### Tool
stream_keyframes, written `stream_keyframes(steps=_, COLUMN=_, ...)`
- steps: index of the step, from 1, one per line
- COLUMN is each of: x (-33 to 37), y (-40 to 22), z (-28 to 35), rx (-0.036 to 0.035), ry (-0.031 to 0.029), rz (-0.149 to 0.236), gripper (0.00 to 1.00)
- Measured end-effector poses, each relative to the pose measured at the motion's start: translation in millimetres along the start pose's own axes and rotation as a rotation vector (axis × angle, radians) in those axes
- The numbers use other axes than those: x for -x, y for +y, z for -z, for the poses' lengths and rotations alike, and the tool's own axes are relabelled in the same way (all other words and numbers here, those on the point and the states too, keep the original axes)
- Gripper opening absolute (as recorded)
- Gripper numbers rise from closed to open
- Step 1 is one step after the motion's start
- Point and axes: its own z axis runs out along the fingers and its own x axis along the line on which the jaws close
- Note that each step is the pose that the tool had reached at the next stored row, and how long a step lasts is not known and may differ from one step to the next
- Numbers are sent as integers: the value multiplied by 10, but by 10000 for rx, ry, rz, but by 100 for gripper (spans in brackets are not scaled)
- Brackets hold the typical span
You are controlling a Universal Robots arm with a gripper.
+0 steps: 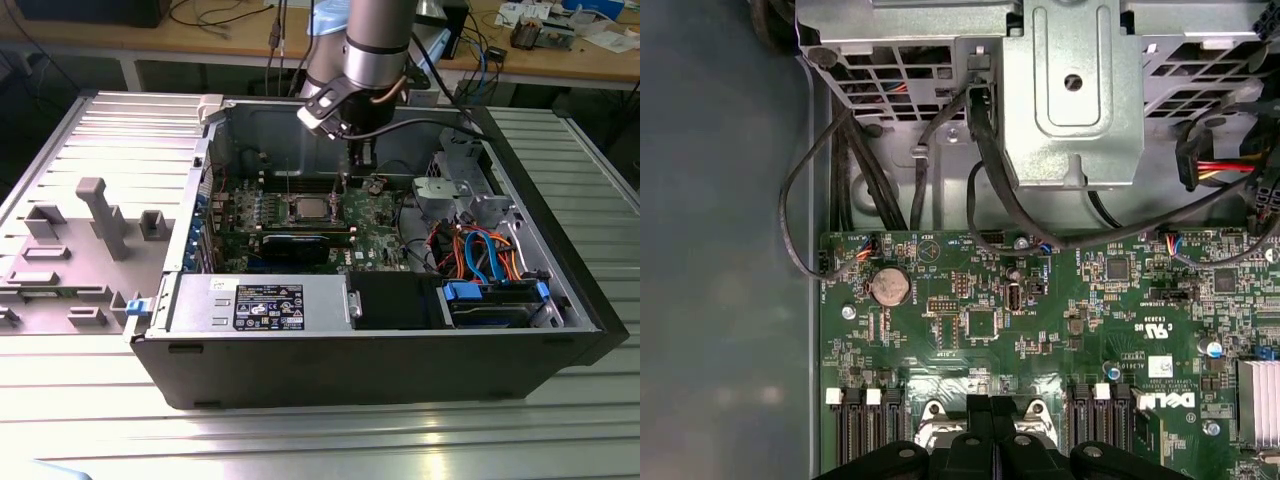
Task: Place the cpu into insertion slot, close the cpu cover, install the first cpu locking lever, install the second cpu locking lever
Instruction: 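Close the cpu cover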
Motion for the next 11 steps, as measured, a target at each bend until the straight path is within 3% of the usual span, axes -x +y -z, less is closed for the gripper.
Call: stream_keyframes(steps=11, x=0, y=-24, z=0, rx=0, ry=0, rz=1, gripper=11)
